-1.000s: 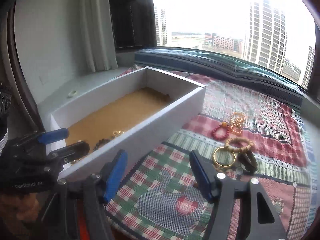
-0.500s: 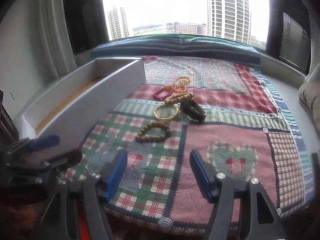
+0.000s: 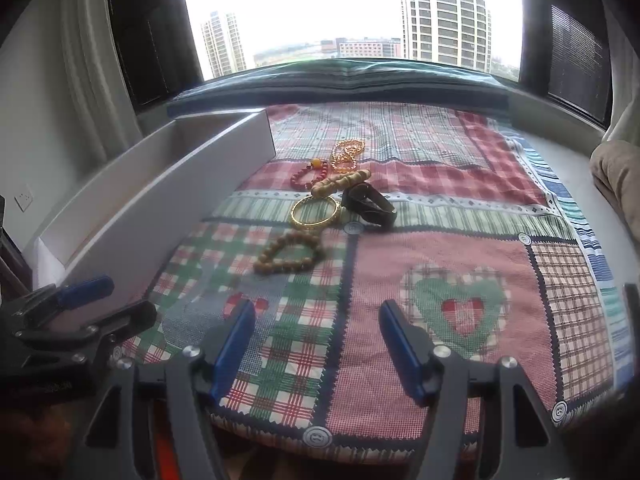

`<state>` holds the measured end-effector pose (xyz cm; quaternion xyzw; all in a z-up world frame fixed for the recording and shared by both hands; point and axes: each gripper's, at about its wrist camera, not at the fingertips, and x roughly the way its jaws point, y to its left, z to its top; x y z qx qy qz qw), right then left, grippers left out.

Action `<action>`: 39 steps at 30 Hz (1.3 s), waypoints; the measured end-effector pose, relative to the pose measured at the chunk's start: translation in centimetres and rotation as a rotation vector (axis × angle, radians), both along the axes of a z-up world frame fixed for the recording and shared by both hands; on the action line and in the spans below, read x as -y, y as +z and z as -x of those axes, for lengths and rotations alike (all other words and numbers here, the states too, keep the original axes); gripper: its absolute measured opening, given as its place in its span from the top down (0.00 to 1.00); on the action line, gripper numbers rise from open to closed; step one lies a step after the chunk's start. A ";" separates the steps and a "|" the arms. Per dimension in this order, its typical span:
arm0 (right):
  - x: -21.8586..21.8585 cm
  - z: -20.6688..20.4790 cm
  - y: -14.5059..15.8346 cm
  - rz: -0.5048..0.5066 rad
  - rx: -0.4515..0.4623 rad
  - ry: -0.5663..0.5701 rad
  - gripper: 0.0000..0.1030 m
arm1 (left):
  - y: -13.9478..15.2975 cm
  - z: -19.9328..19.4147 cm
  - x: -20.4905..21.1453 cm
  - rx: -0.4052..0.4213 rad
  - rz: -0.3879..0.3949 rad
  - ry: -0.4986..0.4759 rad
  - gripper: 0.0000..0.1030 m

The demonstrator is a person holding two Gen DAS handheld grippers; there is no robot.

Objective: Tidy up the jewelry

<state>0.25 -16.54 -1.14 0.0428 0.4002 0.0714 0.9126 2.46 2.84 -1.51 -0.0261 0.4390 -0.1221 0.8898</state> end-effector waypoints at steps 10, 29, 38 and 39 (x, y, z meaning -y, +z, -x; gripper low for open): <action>-0.6 -0.1 -0.4 -0.002 -0.020 0.013 0.36 | -0.4 0.0 -1.0 -0.014 0.001 0.021 0.18; -0.8 0.0 -0.7 -0.017 -0.038 0.023 0.36 | -1.4 0.0 -0.6 -0.050 -0.008 0.012 0.18; 0.9 0.0 -1.6 -0.040 -0.054 -0.015 0.36 | -2.3 -0.6 -0.3 -0.086 -0.004 -0.001 0.18; 1.2 -0.1 -1.9 -0.042 -0.062 -0.023 0.36 | -2.5 -0.7 -0.2 -0.093 -0.002 -0.004 0.18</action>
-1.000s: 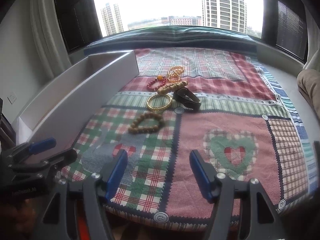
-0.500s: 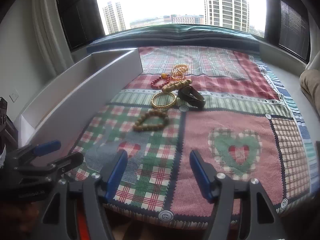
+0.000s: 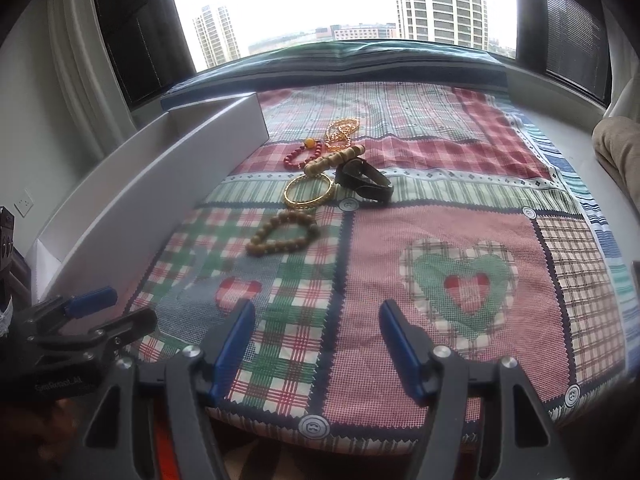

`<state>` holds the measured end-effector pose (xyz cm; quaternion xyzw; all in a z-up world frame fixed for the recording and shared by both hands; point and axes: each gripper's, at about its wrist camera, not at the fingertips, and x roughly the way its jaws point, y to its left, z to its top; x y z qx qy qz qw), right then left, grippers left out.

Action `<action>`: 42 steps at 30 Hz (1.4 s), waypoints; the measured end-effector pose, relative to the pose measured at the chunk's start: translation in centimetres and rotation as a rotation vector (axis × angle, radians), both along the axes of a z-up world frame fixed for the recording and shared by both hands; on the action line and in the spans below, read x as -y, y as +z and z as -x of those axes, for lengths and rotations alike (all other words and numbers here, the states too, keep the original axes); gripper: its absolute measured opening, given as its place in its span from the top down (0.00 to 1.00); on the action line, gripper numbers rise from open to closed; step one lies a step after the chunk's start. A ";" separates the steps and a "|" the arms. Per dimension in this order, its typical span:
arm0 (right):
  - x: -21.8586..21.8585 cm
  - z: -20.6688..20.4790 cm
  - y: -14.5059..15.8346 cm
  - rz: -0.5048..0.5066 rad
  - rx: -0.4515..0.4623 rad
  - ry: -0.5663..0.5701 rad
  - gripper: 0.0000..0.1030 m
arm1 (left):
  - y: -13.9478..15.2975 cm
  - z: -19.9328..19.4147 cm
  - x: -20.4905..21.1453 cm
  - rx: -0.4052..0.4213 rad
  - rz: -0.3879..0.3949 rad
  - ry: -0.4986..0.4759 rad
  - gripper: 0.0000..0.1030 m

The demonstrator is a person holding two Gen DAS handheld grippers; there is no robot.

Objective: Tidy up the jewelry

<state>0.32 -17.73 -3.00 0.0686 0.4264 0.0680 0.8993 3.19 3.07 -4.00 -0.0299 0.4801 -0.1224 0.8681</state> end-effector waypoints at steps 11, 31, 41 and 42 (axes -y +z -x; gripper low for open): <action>2.6 0.0 -1.2 -0.035 -0.032 -0.054 0.36 | 0.4 -4.5 4.7 0.030 0.008 -0.146 0.18; 8.1 0.6 -2.6 -0.057 -0.065 -0.178 0.36 | -5.4 -12.8 12.4 -0.058 -0.038 -0.252 0.89; 5.3 -8.4 -2.6 0.048 -0.080 0.136 0.35 | -2.0 -10.8 3.7 -0.080 0.197 -0.137 0.89; 4.2 -9.9 -3.0 0.075 -0.087 0.207 0.36 | -1.6 -10.5 3.0 -0.076 0.209 -0.127 0.89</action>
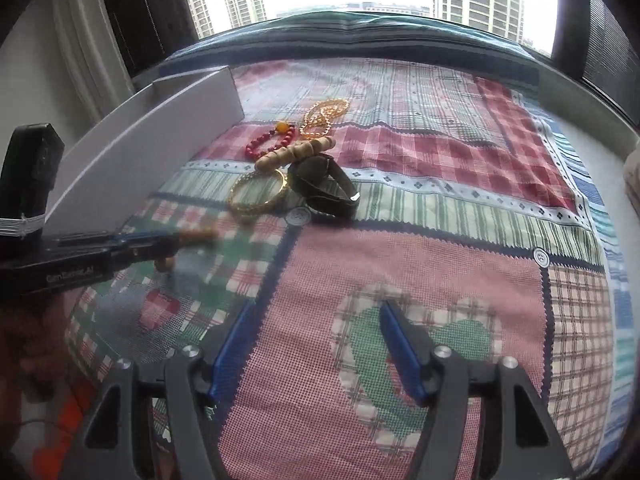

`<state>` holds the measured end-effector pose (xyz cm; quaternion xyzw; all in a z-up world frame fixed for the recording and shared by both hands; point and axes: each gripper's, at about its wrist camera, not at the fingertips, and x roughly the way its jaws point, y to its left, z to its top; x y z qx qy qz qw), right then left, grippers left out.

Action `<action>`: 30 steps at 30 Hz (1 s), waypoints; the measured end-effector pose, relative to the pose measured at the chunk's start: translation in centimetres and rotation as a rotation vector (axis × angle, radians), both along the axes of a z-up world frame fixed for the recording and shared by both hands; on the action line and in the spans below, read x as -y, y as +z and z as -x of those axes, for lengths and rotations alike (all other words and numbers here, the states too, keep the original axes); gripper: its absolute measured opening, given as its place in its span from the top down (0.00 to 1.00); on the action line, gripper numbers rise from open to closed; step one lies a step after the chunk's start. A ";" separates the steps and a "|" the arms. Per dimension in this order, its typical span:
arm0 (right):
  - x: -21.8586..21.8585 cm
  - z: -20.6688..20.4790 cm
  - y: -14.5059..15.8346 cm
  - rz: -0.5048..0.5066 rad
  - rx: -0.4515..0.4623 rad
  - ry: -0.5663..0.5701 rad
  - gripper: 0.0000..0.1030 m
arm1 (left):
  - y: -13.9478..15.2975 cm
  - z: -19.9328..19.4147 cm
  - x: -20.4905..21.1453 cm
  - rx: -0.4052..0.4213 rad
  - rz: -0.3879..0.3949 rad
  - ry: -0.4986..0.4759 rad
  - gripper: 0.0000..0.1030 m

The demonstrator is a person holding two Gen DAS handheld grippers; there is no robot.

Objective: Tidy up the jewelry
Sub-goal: 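Grasp the small wooden bead bracelet with the left tool while the right tool grasps the black watch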

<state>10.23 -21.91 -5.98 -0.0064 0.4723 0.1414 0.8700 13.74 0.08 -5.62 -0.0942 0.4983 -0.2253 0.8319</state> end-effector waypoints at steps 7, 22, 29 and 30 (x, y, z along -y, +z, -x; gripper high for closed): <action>-3.6 -9.8 -1.6 0.153 0.023 0.208 0.36 | 2.1 1.8 -3.6 0.028 0.029 0.062 0.89; -0.3 -5.1 1.1 -0.216 -0.142 0.168 0.99 | 3.6 3.0 -7.1 0.008 0.176 0.100 0.89; 0.7 -2.9 2.4 -0.201 -0.126 0.111 0.96 | 5.1 4.1 -8.0 0.050 0.171 0.115 0.89; 0.8 -2.7 2.6 -0.187 -0.117 0.102 0.88 | 5.1 4.2 -8.1 0.050 0.172 0.116 0.89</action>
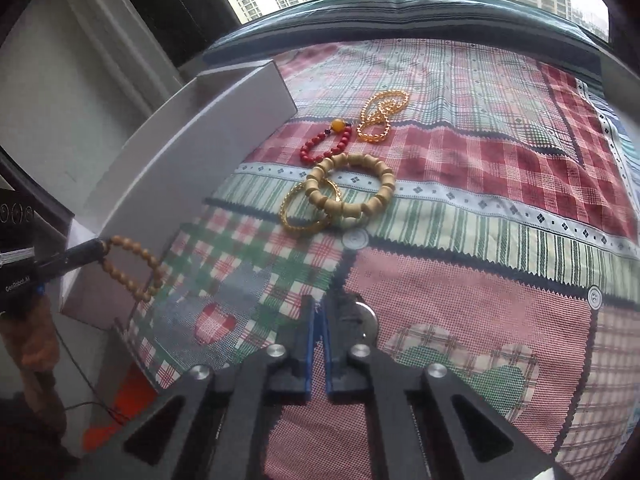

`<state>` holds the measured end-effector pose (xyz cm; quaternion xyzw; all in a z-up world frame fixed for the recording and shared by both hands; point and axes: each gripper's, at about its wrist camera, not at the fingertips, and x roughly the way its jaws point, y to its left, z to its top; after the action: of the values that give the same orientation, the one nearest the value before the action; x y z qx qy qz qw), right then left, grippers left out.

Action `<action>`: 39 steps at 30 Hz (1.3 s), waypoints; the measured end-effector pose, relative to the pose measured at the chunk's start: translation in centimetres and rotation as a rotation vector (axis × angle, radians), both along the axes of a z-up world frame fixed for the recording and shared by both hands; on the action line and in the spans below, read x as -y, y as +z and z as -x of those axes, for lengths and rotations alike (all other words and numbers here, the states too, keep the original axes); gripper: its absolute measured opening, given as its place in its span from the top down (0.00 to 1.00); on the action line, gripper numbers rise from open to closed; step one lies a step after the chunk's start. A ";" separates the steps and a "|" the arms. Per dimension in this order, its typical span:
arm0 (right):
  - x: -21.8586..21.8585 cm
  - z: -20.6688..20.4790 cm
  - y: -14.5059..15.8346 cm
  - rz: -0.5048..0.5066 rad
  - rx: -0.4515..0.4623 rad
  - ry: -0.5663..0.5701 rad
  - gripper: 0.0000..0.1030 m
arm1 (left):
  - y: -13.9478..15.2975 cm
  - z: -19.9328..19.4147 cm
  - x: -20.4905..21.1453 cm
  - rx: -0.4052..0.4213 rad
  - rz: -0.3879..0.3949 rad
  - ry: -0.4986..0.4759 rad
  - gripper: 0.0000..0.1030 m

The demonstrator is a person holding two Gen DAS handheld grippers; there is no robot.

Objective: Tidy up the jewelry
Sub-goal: 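Grasp the small wooden bead bracelet with the left tool while the right tool grasps the black watch, then carry the bracelet into the white box with the left tool while the right tool releases the watch there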

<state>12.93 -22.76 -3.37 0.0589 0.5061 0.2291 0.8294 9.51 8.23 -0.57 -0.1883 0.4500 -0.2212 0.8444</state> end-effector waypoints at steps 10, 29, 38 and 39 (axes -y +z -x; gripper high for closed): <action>1.0 1.9 -1.7 0.060 0.019 -0.037 0.35 | -0.6 0.4 -0.3 -0.019 0.008 0.008 0.89; -9.2 3.2 10.4 -0.142 0.325 0.078 0.81 | 10.0 4.1 -11.1 0.151 -0.062 0.245 0.88; -23.6 -1.2 12.3 -0.153 0.358 0.285 0.81 | 4.7 -1.7 -18.1 0.033 -0.206 0.432 0.89; -25.1 -2.0 11.8 -0.128 0.360 0.296 0.81 | 3.8 -2.5 -18.5 0.011 -0.221 0.444 0.89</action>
<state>14.95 2.31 8.46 -0.0052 0.3375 0.3865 0.8583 11.97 26.68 3.24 -0.1881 0.4145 0.0193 0.8902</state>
